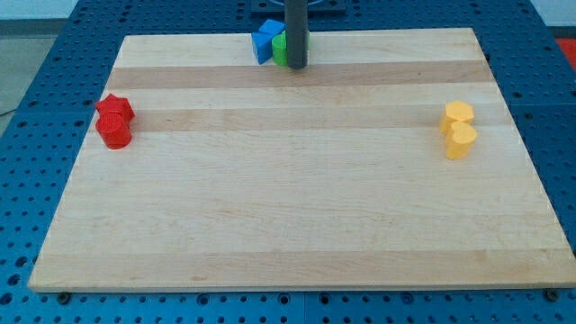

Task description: Place the red star at the center of the board

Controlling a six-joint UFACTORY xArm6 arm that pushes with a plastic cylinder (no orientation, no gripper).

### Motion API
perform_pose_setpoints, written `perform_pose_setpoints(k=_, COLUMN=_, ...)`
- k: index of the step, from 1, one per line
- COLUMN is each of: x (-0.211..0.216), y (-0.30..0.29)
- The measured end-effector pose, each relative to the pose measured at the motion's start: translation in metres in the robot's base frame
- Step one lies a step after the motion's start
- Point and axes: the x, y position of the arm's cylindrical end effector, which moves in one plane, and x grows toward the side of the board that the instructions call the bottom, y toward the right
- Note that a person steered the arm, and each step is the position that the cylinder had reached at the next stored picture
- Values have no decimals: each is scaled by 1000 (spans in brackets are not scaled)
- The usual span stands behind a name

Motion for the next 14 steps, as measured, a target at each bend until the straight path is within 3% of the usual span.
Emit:
perform_pose_setpoints(k=2, x=32, y=32)
perform_pose_setpoints(k=4, x=33, y=32)
perform_pose_setpoints(k=6, x=70, y=23)
perform_pose_setpoints(k=7, x=76, y=-34)
perform_pose_setpoints(k=10, x=63, y=-282)
perform_pose_setpoints(k=12, x=75, y=-305)
perform_pose_setpoints(k=14, x=75, y=-265)
